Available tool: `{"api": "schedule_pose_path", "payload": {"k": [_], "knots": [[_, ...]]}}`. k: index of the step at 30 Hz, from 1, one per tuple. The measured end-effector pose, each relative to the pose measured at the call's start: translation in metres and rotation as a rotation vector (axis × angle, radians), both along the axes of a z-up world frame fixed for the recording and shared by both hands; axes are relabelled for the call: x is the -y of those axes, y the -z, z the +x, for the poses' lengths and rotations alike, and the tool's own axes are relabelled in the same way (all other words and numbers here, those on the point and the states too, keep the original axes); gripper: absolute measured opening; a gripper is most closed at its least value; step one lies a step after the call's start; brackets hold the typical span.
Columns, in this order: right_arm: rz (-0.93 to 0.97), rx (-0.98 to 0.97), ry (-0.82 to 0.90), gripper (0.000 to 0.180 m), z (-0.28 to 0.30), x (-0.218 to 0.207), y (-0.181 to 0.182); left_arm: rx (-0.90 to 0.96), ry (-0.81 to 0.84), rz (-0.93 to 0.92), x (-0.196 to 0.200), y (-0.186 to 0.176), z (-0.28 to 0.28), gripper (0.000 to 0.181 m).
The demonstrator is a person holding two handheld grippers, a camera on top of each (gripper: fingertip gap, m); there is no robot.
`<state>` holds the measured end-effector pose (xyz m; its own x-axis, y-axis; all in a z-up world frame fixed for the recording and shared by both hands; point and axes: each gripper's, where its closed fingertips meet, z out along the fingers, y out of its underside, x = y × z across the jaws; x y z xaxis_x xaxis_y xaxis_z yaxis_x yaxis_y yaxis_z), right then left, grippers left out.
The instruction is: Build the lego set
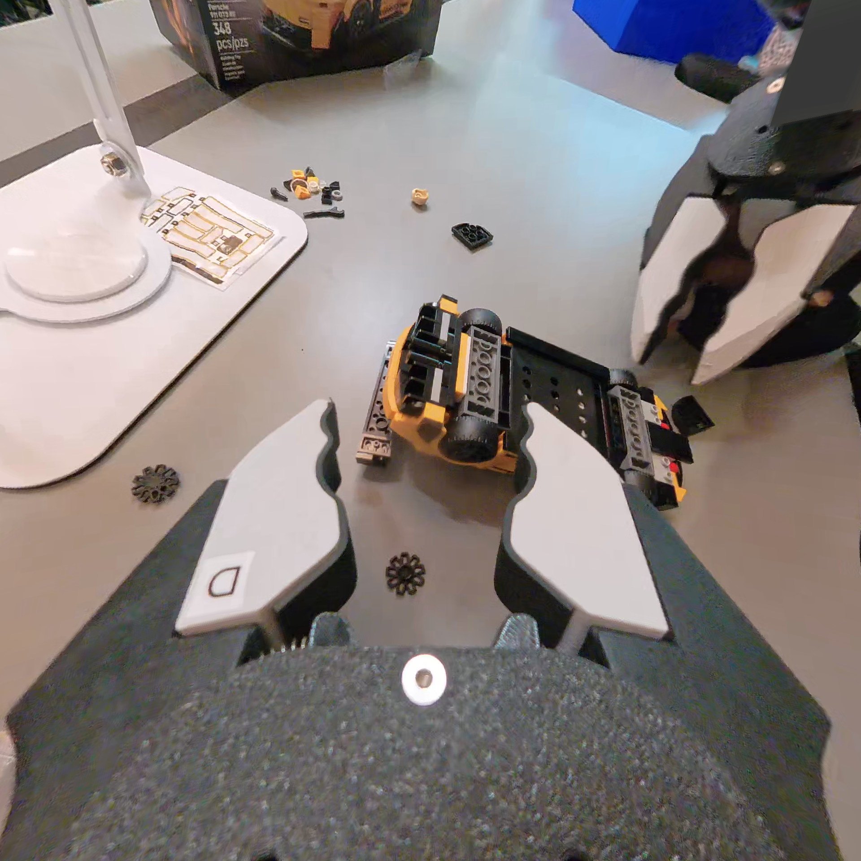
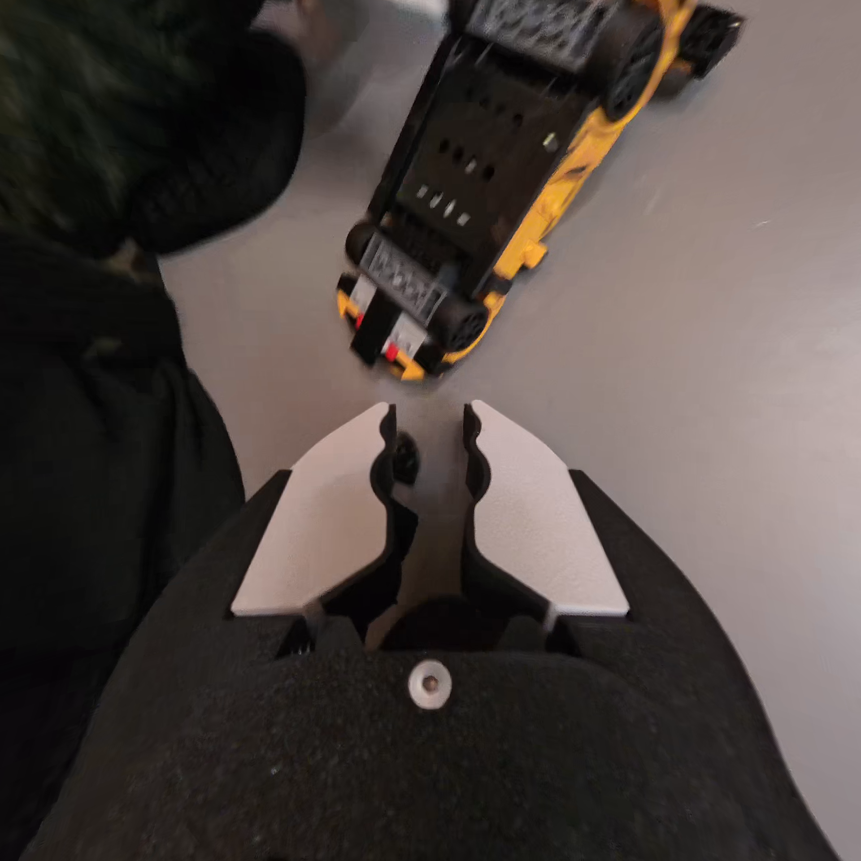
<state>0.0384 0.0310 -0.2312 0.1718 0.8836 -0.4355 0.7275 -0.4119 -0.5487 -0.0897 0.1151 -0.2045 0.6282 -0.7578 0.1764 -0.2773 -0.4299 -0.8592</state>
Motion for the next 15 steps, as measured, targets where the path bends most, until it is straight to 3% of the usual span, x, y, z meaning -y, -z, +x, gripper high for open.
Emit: {"api": "schedule_pose_path", "payload": {"k": [4,8,15], "knots": [[0.201,0.047,-0.245,0.029,0.013,0.036,0.006,0.036,0.009,-0.043,0.000,0.005,0.005,0.072],[0.492,0.068,-0.384,0.032,0.016,0.037,0.016,0.012,-0.013,0.015,-0.002,-0.004,0.002,0.070],[0.486,0.128,-0.448,0.026,0.012,0.031,0.025,-0.060,-0.020,0.147,0.013,-0.030,0.005,0.062]]}}
